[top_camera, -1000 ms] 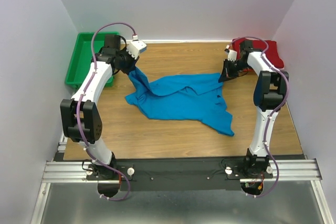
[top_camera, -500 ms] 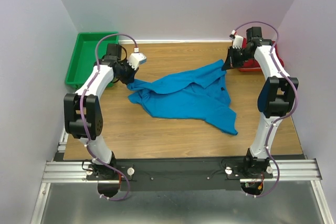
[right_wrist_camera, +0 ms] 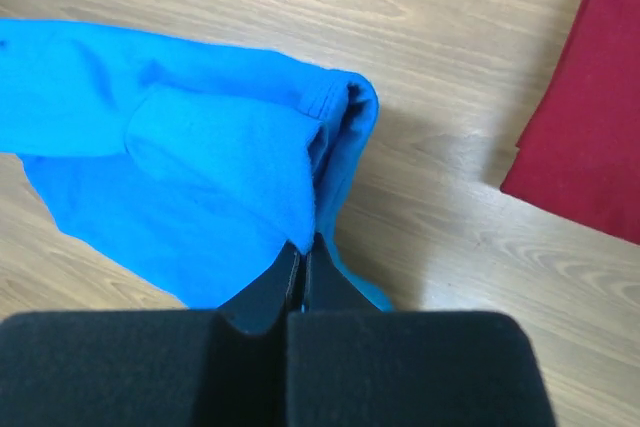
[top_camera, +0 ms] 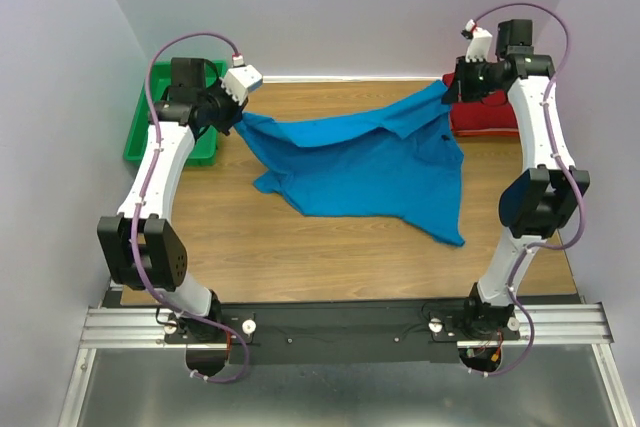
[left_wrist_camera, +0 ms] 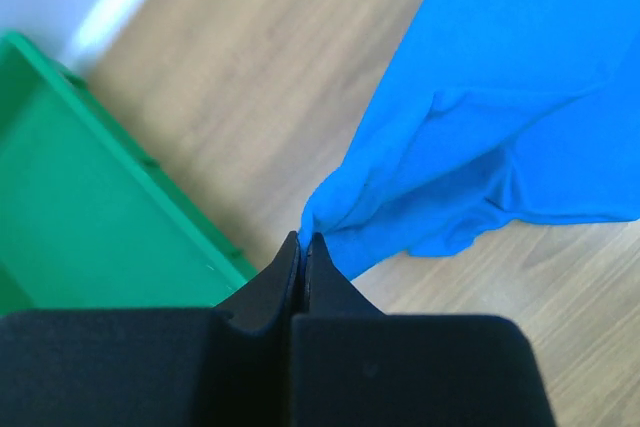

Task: Fold and stack the t-shirts
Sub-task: Flatten the tshirt out

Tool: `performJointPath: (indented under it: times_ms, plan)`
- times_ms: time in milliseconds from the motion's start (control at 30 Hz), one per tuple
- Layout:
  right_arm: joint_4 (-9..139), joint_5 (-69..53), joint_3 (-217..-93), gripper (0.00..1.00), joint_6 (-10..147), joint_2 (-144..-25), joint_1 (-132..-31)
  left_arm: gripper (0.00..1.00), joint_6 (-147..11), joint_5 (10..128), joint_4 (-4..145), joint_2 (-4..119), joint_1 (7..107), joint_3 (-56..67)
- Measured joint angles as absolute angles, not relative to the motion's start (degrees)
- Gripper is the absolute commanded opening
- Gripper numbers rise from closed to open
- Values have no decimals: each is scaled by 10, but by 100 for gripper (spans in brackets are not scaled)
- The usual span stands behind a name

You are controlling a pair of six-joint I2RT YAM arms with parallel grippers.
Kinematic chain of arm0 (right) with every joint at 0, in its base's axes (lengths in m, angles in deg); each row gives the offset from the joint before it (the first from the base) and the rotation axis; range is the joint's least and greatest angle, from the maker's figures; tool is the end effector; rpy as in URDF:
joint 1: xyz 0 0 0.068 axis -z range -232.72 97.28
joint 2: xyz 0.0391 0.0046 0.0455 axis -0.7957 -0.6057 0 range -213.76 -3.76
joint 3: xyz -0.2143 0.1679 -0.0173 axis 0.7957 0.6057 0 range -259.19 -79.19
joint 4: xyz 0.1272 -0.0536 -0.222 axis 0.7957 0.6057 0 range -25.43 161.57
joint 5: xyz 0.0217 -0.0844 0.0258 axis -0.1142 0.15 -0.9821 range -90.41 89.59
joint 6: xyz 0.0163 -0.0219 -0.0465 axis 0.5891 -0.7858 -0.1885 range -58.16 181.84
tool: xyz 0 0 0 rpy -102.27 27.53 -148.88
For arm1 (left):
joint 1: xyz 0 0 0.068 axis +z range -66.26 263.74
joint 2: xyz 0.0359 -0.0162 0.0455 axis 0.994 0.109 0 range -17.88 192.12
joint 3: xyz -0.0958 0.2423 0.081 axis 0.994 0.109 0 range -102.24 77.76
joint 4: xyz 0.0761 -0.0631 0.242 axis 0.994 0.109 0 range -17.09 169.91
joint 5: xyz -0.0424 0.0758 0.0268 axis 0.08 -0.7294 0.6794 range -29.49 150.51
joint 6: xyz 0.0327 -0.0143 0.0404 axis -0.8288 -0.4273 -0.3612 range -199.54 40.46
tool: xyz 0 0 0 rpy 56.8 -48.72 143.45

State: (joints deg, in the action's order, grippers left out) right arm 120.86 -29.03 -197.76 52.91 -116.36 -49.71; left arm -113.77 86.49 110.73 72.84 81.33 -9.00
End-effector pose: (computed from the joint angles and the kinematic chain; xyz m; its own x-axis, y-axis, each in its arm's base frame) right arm 0.4263 -0.0054 0.3613 -0.7190 -0.0987 -0.6880 -0.3755 0.8881 0.2650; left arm 0.3498 -0.0304 0.3499 -0.3454 0.5207 -0.7808 0.6755 0.7155 0.1784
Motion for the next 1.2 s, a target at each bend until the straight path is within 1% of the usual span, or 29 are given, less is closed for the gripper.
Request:
performJointPath:
  times_ms: [100, 167, 300, 400, 433, 467, 533, 567, 633, 800, 967, 1000, 1067, 1200]
  plan:
    - [1220, -289, -1982, 1, 524, -1154, -497, 0, -1139, 876, 1108, 715, 813, -105]
    - [1225, -290, -1962, 0, 521, -1154, -497, 0, -1141, 881, 1110, 714, 813, -98]
    - [1232, -291, -1872, 1, 513, -1151, -497, 0, -1145, 884, 1118, 714, 813, -51]
    - [1229, -290, -1770, 1, 507, -1142, -497, 0, -1152, 883, 1119, 711, 813, -6]
    - [1230, -289, -1735, 5, 506, -1135, -497, 0, -1154, 883, 1116, 709, 813, 10]
    - [1230, -288, -1703, 14, 504, -1125, -497, 0, -1156, 883, 1118, 706, 813, 25]
    - [1231, -285, -1655, 39, 499, -1110, -497, 0, -1160, 883, 1118, 703, 813, 50]
    - [1232, -282, -1632, 42, 499, -1103, -497, 0, -1160, 883, 1118, 703, 813, 57]
    - [1231, -278, -1615, 46, 498, -1101, -497, 0, -1162, 883, 1118, 703, 813, 65]
    - [1227, -265, -1595, 50, 510, -1101, -497, 0, -1164, 884, 1114, 703, 813, 64]
    - [1222, -256, -1555, 51, 522, -1078, -497, 0, -1167, 883, 1113, 703, 813, 64]
    - [1222, -254, -1549, 50, 523, -1074, -497, 0, -1167, 883, 1113, 703, 813, 65]
    - [1222, -253, -1538, 46, 524, -1070, -497, 0, -1167, 883, 1111, 703, 813, 65]
    - [1216, -253, -1535, 46, 528, -1072, -497, 0, -1168, 883, 1111, 704, 813, 65]
